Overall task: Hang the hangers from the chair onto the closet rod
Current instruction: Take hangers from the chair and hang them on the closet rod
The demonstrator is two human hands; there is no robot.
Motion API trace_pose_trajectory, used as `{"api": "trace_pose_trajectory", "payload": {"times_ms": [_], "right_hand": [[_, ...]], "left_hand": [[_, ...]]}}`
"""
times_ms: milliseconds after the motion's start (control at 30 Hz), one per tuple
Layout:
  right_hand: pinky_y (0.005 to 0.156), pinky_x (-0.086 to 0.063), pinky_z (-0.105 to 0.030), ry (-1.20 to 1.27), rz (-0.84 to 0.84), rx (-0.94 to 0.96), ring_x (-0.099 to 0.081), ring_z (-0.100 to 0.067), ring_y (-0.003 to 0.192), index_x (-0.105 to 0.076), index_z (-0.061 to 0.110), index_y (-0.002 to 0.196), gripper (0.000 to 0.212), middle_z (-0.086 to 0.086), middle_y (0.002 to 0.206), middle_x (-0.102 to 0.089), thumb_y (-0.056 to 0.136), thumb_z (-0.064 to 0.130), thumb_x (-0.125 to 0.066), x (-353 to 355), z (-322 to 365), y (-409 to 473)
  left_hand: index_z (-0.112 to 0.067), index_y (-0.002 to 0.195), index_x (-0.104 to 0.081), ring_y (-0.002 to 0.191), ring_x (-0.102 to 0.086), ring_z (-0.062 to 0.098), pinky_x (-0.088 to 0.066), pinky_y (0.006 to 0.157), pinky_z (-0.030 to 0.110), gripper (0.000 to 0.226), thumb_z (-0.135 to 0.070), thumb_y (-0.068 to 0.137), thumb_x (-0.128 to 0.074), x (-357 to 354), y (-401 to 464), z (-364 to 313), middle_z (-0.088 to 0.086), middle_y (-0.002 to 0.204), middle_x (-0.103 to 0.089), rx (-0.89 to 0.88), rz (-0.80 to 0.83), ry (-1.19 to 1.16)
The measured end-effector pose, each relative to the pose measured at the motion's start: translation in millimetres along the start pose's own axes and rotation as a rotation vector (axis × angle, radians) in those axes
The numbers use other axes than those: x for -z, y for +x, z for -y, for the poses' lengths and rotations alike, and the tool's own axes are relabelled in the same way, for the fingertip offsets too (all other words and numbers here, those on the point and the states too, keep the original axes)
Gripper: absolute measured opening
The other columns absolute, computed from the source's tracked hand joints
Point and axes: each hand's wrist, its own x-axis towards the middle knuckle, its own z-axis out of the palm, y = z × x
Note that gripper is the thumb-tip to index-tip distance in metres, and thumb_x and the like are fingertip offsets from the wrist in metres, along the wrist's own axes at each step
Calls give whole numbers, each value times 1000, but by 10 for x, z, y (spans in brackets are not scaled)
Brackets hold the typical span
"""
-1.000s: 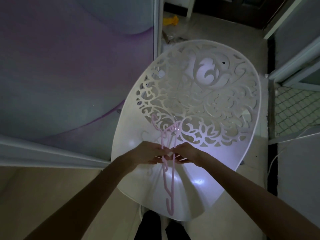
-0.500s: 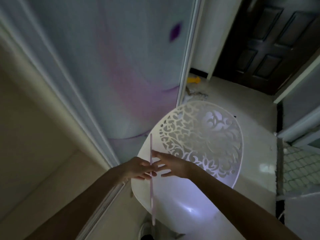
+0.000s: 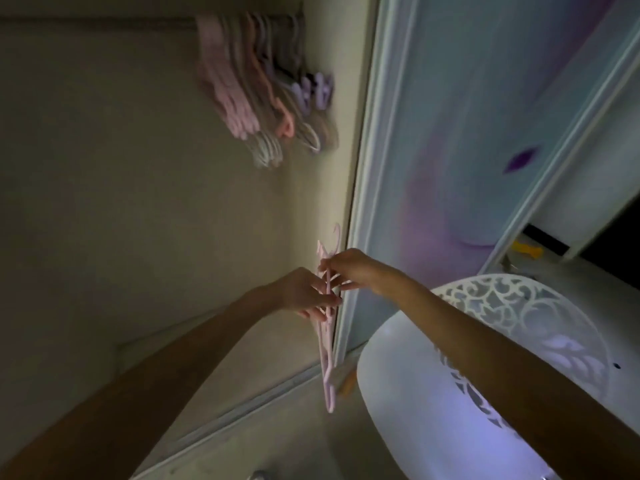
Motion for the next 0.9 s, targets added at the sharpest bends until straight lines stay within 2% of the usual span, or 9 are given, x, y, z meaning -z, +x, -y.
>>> {"api": "trace_pose_trajectory", "payload": {"times_ms": [167,300,400,433,500,567,633,733,900], "right_hand": [[57,-42,-20,-113,0,153,-59,-11,58,-61,12,75,17,-2,68,-62,90,15,-52,-464,983,182],[47,-45,-16,-209,-37,257,-56,-4,41,-62,10,70,20,2,51,-61,89,11,-58,-734,1600,404],[63,-53,-24,-298,-66,336,-62,-15,58,-64,9,73,21,-8,64,-64,91,15,-56,-904,2061,568],[67,-52,-26,-312,-95,366,-62,-19,63,-64,10,71,22,-10,68,-64,91,17,-56,-944,2194,616],[60,-46,-14,-365,-182,415,-59,-12,61,-63,15,65,27,-2,63,-61,90,23,-56,-1016,2498,689],[48,-36,-7,-439,-272,457,-52,-5,56,-63,17,68,28,4,59,-57,91,29,-53,-1080,2773,712],[47,-35,-12,-475,-336,507,-50,-9,56,-57,18,63,33,2,58,-53,93,29,-49,-1115,2938,755],[55,-35,-27,-446,-436,545,-49,-16,59,-36,22,53,43,5,52,-44,94,30,-48,-1133,3197,935],[46,-30,-22,-453,-487,631,-41,-10,47,-47,19,61,41,3,53,-44,98,34,-42,-996,3718,1250]], "left_hand": [[-9,112,-66,58,-63,-6,-50,54,9,30,-27,90,-60,936,-499,224,7,110,-70,-39,-148,37],[-15,111,-66,52,-61,-11,-46,52,10,23,-20,93,-53,1737,-818,372,-5,95,-68,-88,-271,46],[-11,101,-68,47,-60,-9,-43,45,8,18,-6,91,-54,2464,-968,518,-17,64,-68,-164,-429,13],[-12,93,-69,49,-62,-6,-45,47,9,18,-1,89,-55,2684,-997,577,-17,58,-68,-195,-529,11],[-15,91,-72,74,-69,9,-53,69,20,16,-4,87,-61,3138,-1022,661,-5,78,-74,-228,-736,70],[-17,103,-70,98,-66,21,-51,88,31,19,-14,86,-62,3480,-1074,685,3,102,-71,-205,-896,150],[-20,118,-62,108,-60,21,-47,92,30,31,-17,88,-58,3668,-1144,681,0,119,-63,-179,-986,244],[-25,137,-42,126,-45,21,-42,100,33,49,-20,90,-53,3979,-1120,710,1,140,-45,-114,-1070,528],[-20,151,-3,147,-3,21,-11,118,37,77,-21,91,-52,4485,-879,780,0,159,0,-9,-1139,825]]}}
